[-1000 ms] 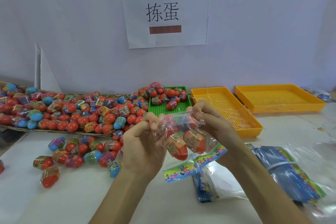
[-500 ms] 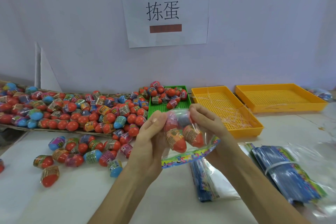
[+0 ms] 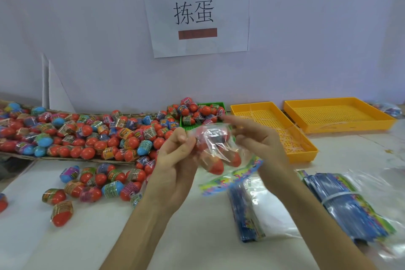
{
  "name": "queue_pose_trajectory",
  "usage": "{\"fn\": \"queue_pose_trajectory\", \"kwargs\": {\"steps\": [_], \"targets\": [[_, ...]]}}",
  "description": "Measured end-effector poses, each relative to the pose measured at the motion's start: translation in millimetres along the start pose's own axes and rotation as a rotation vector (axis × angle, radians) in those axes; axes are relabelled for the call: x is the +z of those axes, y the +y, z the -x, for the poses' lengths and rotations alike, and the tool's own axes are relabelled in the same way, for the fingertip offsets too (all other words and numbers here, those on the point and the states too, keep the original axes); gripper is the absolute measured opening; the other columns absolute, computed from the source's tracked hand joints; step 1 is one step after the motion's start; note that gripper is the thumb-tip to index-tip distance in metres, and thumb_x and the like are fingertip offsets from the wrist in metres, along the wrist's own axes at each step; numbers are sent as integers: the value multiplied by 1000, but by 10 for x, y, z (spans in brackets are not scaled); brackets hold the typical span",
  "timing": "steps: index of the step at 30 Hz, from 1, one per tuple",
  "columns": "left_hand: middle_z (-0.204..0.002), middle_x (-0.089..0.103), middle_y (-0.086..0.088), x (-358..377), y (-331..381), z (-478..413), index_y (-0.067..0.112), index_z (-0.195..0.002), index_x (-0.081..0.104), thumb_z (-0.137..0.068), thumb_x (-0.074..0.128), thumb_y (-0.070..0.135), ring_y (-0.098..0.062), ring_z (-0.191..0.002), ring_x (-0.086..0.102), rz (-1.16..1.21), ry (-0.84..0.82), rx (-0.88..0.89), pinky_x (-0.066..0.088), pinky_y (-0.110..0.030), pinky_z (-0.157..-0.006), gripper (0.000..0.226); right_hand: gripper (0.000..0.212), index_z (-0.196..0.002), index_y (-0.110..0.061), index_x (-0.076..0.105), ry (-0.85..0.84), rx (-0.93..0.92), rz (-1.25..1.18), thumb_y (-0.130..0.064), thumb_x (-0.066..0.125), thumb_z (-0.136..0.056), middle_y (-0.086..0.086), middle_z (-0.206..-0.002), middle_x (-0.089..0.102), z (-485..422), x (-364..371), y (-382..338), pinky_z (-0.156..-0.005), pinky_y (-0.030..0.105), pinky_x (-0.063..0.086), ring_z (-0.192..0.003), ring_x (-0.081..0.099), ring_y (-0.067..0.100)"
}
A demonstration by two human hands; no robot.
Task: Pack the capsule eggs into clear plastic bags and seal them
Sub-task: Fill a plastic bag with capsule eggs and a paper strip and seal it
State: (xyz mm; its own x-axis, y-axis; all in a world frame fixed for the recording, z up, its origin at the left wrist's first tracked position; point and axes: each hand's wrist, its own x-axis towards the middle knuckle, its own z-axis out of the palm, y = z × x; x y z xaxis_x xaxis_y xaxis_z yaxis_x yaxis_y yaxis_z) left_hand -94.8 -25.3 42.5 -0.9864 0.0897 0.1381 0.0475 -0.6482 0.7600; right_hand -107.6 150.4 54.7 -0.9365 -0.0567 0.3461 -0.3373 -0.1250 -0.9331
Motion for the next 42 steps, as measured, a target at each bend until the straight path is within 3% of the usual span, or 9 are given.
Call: {"fn": "queue_pose_trajectory", "kwargs": {"steps": [4,7,10,14,17,25,31,38,42], "targets": [[-66,53,-1,-5,63,-36,18,-65,56,-82,68,-2,-13,-65,55,-148,-38,149,49,-20,-59,29,39,-130,-25,65,259,-277,213,-6,49,-99,-8,-119,71,-15,-167,-109,-94,28,52,-113,66,12],[-68,54,-1,-31,39,-47,20,-64,58,-79,67,1,-11,-63,54,-278,-79,215,50,-20,-58,25,55,-152,-33,41,70,-245,396,-45,46,-99,-21,-147,50,79,24,-53,-110,22,38,-139,42,0],[-73,55,-4,9,-10,-5,19,-70,59,-80,71,9,-16,-69,55,-309,-153,229,51,-24,-62,19,74,-159,-39,16,-129,-25,397,-69,34,-94,-26,-150,40,151,334,85,-97,2,36,-122,40,-25],[-76,58,-1,15,-112,19,19,-80,61,-86,63,10,-11,-70,56,-319,-203,188,50,-23,-64,11,41,-118,-31,56,-77,48,256,-61,35,-99,-22,-93,64,212,413,260,-74,14,52,-88,63,-3],[-78,54,-4,-21,-128,10,13,-98,56,-89,59,8,-13,-68,52,-253,-242,96,50,-26,-67,12,39,-99,-22,59,-80,70,225,-53,35,-105,-10,-79,62,198,386,300,-75,25,52,-79,60,6],[-75,40,-20,-94,-67,-61,21,-108,52,-84,75,18,-25,-61,38,-460,-176,119,33,-30,-50,34,56,-105,-7,59,-160,106,93,-57,38,-93,20,-97,65,171,406,238,-89,53,55,-96,65,36],[-80,49,-14,-98,-35,-52,26,-99,57,-74,81,32,-20,-64,54,-467,-213,61,48,-27,-50,35,40,-99,-12,57,-173,89,33,-49,43,-94,-2,-84,63,163,413,227,-66,31,54,-76,63,19],[-96,70,-4,-86,-25,-88,19,-103,65,-75,86,36,-22,-87,72,-434,-54,79,59,-30,-69,39,60,-118,-37,65,-90,167,-56,-79,41,-82,3,-113,70,159,391,212,-87,36,60,-106,69,23],[-97,72,-3,-72,7,-120,16,-109,68,-77,70,51,-18,-80,74,-383,114,-43,58,-26,-66,47,45,-140,-43,52,13,132,-33,-48,51,-96,-6,-135,60,81,252,116,-92,38,59,-119,62,14]]}}
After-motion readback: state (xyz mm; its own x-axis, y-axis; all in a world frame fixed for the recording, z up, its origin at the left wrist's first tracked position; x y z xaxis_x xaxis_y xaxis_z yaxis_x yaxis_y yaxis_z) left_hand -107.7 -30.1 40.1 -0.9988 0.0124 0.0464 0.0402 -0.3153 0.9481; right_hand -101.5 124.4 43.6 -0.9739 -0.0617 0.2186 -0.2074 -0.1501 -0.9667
